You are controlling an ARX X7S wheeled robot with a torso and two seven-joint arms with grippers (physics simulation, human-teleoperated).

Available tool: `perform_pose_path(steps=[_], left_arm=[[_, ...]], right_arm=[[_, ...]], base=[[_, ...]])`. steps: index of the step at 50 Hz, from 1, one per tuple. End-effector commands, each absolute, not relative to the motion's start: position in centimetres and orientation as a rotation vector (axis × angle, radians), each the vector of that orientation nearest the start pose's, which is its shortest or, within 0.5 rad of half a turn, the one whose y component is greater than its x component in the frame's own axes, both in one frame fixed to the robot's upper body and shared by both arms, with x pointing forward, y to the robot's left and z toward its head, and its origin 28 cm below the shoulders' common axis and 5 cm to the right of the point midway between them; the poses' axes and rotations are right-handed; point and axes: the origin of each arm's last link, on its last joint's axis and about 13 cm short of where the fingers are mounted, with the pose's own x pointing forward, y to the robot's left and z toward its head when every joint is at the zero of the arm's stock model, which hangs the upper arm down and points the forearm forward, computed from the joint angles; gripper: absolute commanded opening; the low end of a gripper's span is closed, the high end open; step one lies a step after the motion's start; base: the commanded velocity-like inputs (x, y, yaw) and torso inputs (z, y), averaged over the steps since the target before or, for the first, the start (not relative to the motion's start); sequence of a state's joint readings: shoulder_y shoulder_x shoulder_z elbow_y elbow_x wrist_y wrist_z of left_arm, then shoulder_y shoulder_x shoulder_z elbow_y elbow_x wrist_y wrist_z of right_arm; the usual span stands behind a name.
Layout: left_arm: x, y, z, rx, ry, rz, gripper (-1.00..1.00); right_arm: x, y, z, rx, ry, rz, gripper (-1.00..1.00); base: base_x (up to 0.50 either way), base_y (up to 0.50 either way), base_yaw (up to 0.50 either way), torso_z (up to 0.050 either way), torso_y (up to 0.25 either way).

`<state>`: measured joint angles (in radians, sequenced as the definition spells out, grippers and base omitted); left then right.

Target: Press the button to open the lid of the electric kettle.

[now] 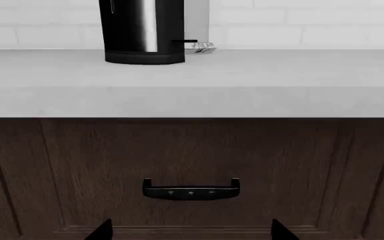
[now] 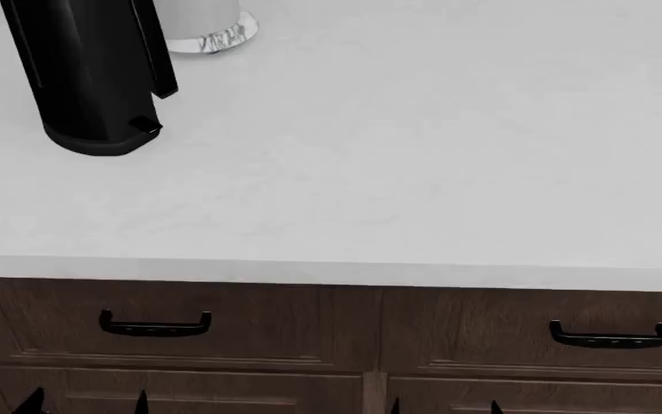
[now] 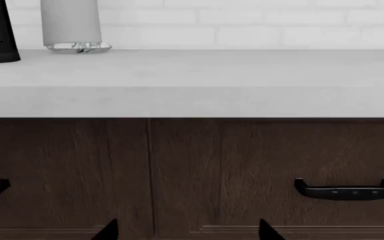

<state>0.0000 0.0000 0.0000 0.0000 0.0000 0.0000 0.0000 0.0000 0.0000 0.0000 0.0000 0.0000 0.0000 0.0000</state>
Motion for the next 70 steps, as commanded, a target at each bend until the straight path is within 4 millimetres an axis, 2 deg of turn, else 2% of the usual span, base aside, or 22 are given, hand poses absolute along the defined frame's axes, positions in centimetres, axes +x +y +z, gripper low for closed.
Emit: perform_pose_path(steps=[1,4,7,8,9,13,16,20,23,29,32,37,43,48,57,59,64,70], left_arm=[[21.1,20.5,1.3,0.0,0.0,0.0,1.0],[20.4,20.5,1.7,-0.018,-0.055,-0.002,1.0],[20.0,20.3,1.9,-0.004,-0.04,-0.025,1.0],[22.1,22.8,1.5,-0.014,-0.087,-0.036,1.0],[22.2,23.7,0.9,-0.016,-0.04,-0.041,1.0],[22.2,24.2,1.5,-0.022,-0.039,-0.051,1.0],[22.1,24.6,3.4,-0.015,-0.089,-0.047,1.0],[22.6,25.1,7.9,-0.027,-0.16,-0.033,1.0],[23.2,25.2,9.3,-0.024,-0.19,-0.019,1.0],[23.9,25.3,10.9,-0.037,-0.227,-0.019,1.0],[24.8,25.8,12.2,-0.036,-0.248,0.005,1.0],[25.4,26.1,13.0,-0.034,-0.275,0.008,1.0],[26.3,26.9,13.9,-0.036,-0.325,0.047,1.0],[26.3,27.4,14.7,-0.06,-0.319,0.058,1.0],[26.4,28.0,15.0,0.0,-0.332,0.131,1.0],[26.7,28.1,15.2,0.028,-0.315,0.206,1.0],[26.7,28.4,15.5,0.015,-0.338,0.199,1.0],[26.8,28.8,15.7,0.001,-0.351,0.23,1.0]], right_arm=[[21.1,-9.9,1.3,0.0,0.0,0.0,1.0],[21.3,-9.9,1.1,0.021,-0.004,-0.011,1.0],[21.1,-9.7,1.3,0.013,-0.014,-0.009,1.0],[21.1,-9.6,1.4,0.012,-0.015,-0.007,1.0],[21.1,-9.7,1.3,0.011,-0.014,-0.006,1.0],[21.0,-9.7,1.5,0.021,-0.032,-0.009,1.0],[20.2,-9.5,4.8,-0.004,-0.101,-0.001,1.0],[19.7,-10.1,9.2,-0.001,-0.203,-0.03,1.0],[19.7,-10.5,11.9,-0.001,-0.271,-0.041,1.0],[19.8,-10.9,14.8,-0.004,-0.337,-0.052,1.0],[20.0,-11.1,15.7,-0.009,-0.352,-0.05,1.0],[20.6,-11.3,16.1,-0.007,-0.345,-0.034,1.0],[21.5,-11.7,17.6,-0.012,-0.353,-0.036,1.0],[22.2,-11.8,17.3,-0.018,-0.325,-0.04,1.0],[22.2,-11.6,17.7,-0.015,-0.33,-0.023,1.0],[22.1,-11.7,18.0,-0.016,-0.338,-0.018,1.0],[21.9,-11.9,18.8,-0.032,-0.372,-0.022,1.0],[21.7,-12.1,18.8,-0.013,-0.373,0.001,1.0]], base=[[0.0,0.0,0.0,0.0,0.0],[0.0,0.0,0.0,0.015,0.0],[0.0,0.0,0.0,0.05,0.0],[0.0,0.0,0.0,0.05,0.0],[0.0,0.0,0.0,0.05,0.0],[0.0,0.0,0.0,0.05,0.0],[0.0,0.0,0.0,0.05,0.0],[0.0,0.0,0.0,0.05,0.0],[0.0,0.0,0.0,0.05,0.0],[0.0,0.0,0.0,0.05,0.0],[0.0,0.0,0.0,0.05,0.0],[0.0,0.0,0.0,0.05,0.0],[0.0,0.0,0.0,0.05,0.0],[0.07,0.3,0.0,0.02,0.0],[0.13,0.5,0.0,0.0,0.0],[0.18,0.5,0.0,0.0,0.0],[0.33,0.44,0.0,0.0,0.0],[0.5,0.05,0.0,0.0,0.0]])
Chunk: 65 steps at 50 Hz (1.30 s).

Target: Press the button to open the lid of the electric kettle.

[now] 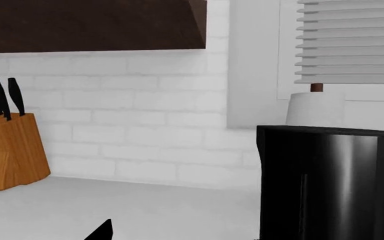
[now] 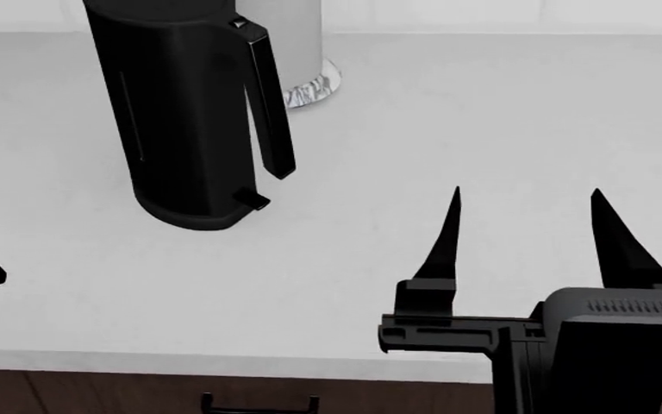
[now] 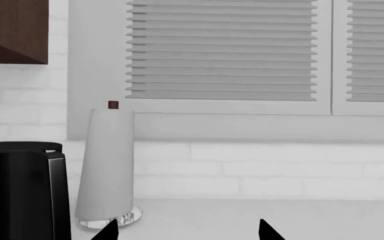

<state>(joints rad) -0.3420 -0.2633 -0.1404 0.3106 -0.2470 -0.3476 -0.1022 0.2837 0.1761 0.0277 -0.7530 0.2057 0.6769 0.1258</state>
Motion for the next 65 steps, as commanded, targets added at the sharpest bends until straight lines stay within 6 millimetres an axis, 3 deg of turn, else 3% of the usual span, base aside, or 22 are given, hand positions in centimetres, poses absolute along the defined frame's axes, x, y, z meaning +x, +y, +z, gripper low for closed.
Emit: perform_pose_path(steps=[1,27,34,37,40,42,44,46,48,52,55,59,60,65], left_arm=[[26.8,28.8,15.7,0.002,-0.351,0.232,1.0],[26.7,30.2,16.0,-0.012,-0.388,0.285,1.0],[26.5,30.8,16.3,-0.022,-0.398,0.308,1.0],[26.4,31.1,16.4,-0.022,-0.403,0.324,1.0],[26.3,31.4,16.7,-0.029,-0.409,0.34,1.0],[26.3,31.4,16.7,-0.027,-0.41,0.341,1.0],[26.2,31.4,16.8,-0.027,-0.411,0.34,1.0],[26.1,31.5,16.8,-0.028,-0.413,0.341,1.0],[26.1,31.6,16.8,-0.025,-0.413,0.344,1.0],[26.0,32.0,17.0,-0.03,-0.416,0.352,1.0],[25.9,32.1,17.0,-0.03,-0.421,0.355,1.0],[25.8,32.4,17.1,-0.032,-0.426,0.366,1.0],[25.8,32.5,17.1,-0.034,-0.426,0.367,1.0],[25.8,32.7,17.1,-0.034,-0.429,0.375,1.0]], right_arm=[[21.7,-12.2,18.9,-0.008,-0.375,0.002,1.0],[21.5,-12.1,19.4,0.021,-0.351,0.043,1.0],[21.8,-12.2,20.0,-0.002,-0.247,0.004,1.0],[21.6,-12.2,22.1,-0.031,-0.194,0.039,1.0],[21.8,-12.8,25.9,-0.02,-0.177,0.044,1.0],[23.2,-14.3,28.8,-0.016,-0.155,-0.056,1.0],[23.5,-13.4,32.1,-0.053,-0.162,-0.054,1.0],[22.9,-12.1,33.8,-0.084,-0.133,0.003,1.0],[22.2,-11.2,35.4,-0.157,-0.089,0.19,1.0],[22.5,-10.1,39.5,-0.234,-0.06,0.262,1.0],[22.6,-9.1,41.4,-0.293,-0.024,0.319,1.0],[23.1,-8.3,44.7,-0.264,0.035,0.434,1.0],[23.3,-8.3,45.2,-0.258,0.034,0.429,-1.0],[23.6,-6.8,46.6,-0.296,0.138,0.527,-1.0]], base=[[0.5,0.0,0.0,0.0,0.0],[0.5,-0.01,0.0,0.0,0.0],[0.14,0.0,0.0,0.0,0.002],[0.0,0.0,0.0,0.0,0.0],[0.0,0.0,0.0,0.0,0.0],[0.0,0.0,0.0,0.0,0.0],[0.0,0.0,0.0,0.0,0.0],[0.0,0.0,0.0,0.0,0.0],[0.0,0.0,0.0,0.0,0.0],[0.0,0.0,0.0,0.0,0.0],[0.0,0.0,0.0,0.0,0.0],[0.0,0.0,0.0,0.0,0.0],[0.0,0.0,0.0,0.0,0.0],[0.0,0.0,0.0,0.0,0.0]])
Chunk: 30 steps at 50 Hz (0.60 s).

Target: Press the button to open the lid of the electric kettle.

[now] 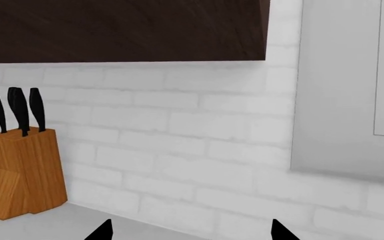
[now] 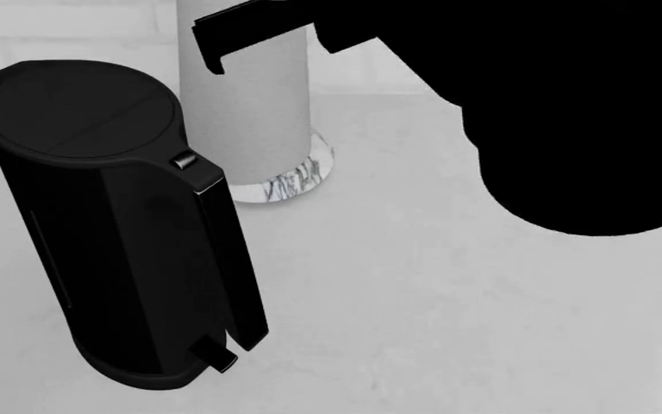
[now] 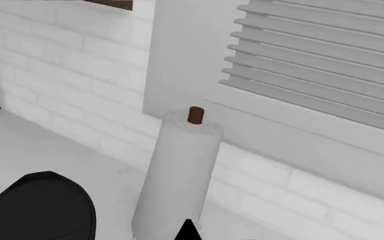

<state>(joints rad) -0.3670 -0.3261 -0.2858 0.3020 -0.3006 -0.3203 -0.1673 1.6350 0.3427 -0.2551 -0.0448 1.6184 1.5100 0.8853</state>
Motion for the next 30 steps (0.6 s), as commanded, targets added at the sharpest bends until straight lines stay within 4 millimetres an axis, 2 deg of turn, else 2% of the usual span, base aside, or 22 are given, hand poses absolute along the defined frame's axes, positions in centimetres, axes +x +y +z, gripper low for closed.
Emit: perform_pose_path(steps=[1,7,15,30], left_arm=[[25.8,32.7,17.2,-0.035,-0.429,0.378,1.0],[25.4,32.9,17.4,-0.042,-0.436,0.383,1.0],[25.3,33.0,17.5,-0.046,-0.434,0.381,1.0],[25.2,33.1,17.5,-0.044,-0.438,0.381,1.0]], right_arm=[[23.7,-6.6,46.6,-0.299,0.151,0.538,-1.0],[24.0,-5.4,45.5,-0.308,0.262,0.652,-1.0],[24.4,-4.2,44.6,-0.369,0.347,0.701,-1.0],[25.1,-3.8,42.7,-0.395,0.446,0.741,-1.0]], base=[[0.0,0.0,0.0,0.0,0.0],[0.0,0.0,0.0,0.0,0.0],[0.0,0.0,0.0,0.0,0.0],[0.0,0.0,0.0,0.0,0.0]])
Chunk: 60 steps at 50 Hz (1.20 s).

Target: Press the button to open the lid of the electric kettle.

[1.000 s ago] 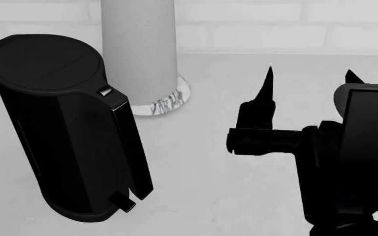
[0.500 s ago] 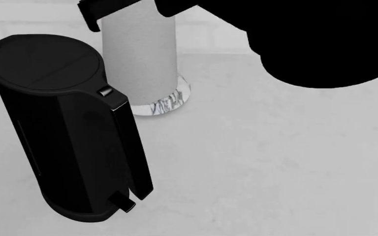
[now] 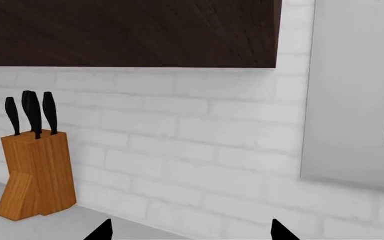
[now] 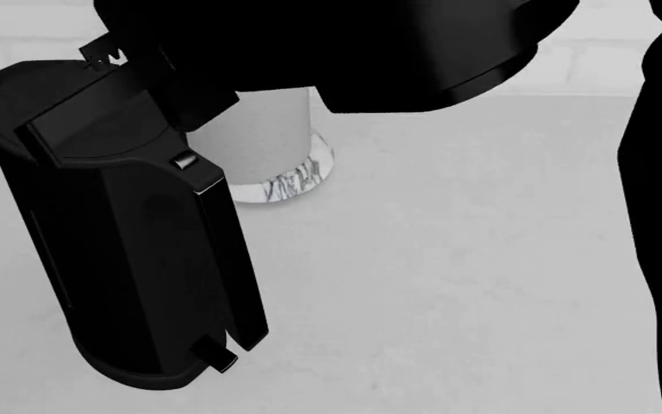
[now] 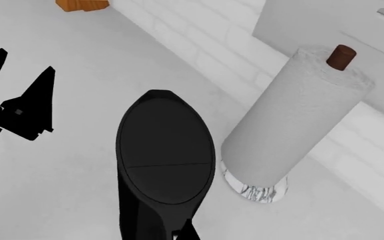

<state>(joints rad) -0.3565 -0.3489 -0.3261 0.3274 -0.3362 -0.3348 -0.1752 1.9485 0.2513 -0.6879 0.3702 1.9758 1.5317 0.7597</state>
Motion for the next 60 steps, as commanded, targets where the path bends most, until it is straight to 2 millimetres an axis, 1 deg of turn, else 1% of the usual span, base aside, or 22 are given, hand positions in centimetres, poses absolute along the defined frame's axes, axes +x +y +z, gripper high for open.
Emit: perform_pose_path(steps=[1,2,3,5,9,13,17,26,40,55,60], left_arm=[[25.2,33.2,17.6,-0.047,-0.438,0.382,1.0],[25.2,33.2,17.6,-0.047,-0.439,0.383,1.0],[25.1,33.1,17.5,-0.043,-0.438,0.382,1.0],[25.1,33.0,17.5,-0.042,-0.439,0.381,1.0],[25.0,33.1,17.6,-0.045,-0.44,0.381,1.0],[24.9,33.1,17.6,-0.045,-0.441,0.382,1.0],[24.8,33.1,17.7,-0.043,-0.444,0.382,1.0],[24.9,33.1,17.7,-0.042,-0.444,0.379,1.0],[24.8,33.4,17.9,-0.05,-0.449,0.389,1.0],[24.7,33.5,17.9,-0.052,-0.455,0.396,1.0],[24.6,33.5,18.0,-0.053,-0.455,0.395,1.0]], right_arm=[[25.1,-3.8,42.6,-0.393,0.447,0.742,-1.0],[25.1,-3.8,42.6,-0.393,0.45,0.742,-1.0],[25.9,-3.9,42.6,-0.41,0.507,0.732,-1.0],[26.3,-3.7,42.2,-0.446,0.542,0.728,-1.0],[27.1,-3.6,41.6,-0.461,0.576,0.707,-1.0],[27.4,-3.8,41.5,-0.446,0.589,0.704,-1.0],[27.7,-3.6,41.9,-0.438,0.588,0.708,-1.0],[28.8,-3.4,41.9,-0.425,0.6,0.693,-1.0],[28.8,-2.2,41.8,-0.448,0.6,0.736,-1.0],[29.6,-1.9,40.8,-0.436,0.615,0.738,-1.0],[29.4,-1.6,40.1,-0.474,0.65,0.744,-1.0]], base=[[0.0,0.0,0.0,0.0,0.0],[0.0,0.0,0.0,0.0,0.0],[0.0,0.0,0.0,0.0,0.0],[0.0,0.0,0.0,0.0,0.0],[0.0,0.0,0.0,0.0,0.0],[0.0,0.0,0.0,0.0,0.0],[0.0,0.0,0.0,0.0,0.0],[0.0,0.0,0.0,0.0,0.0],[0.0,0.0,0.0,0.0,0.0],[0.0,0.0,0.0,0.0,0.0],[0.0,0.0,0.0,0.0,0.0]])
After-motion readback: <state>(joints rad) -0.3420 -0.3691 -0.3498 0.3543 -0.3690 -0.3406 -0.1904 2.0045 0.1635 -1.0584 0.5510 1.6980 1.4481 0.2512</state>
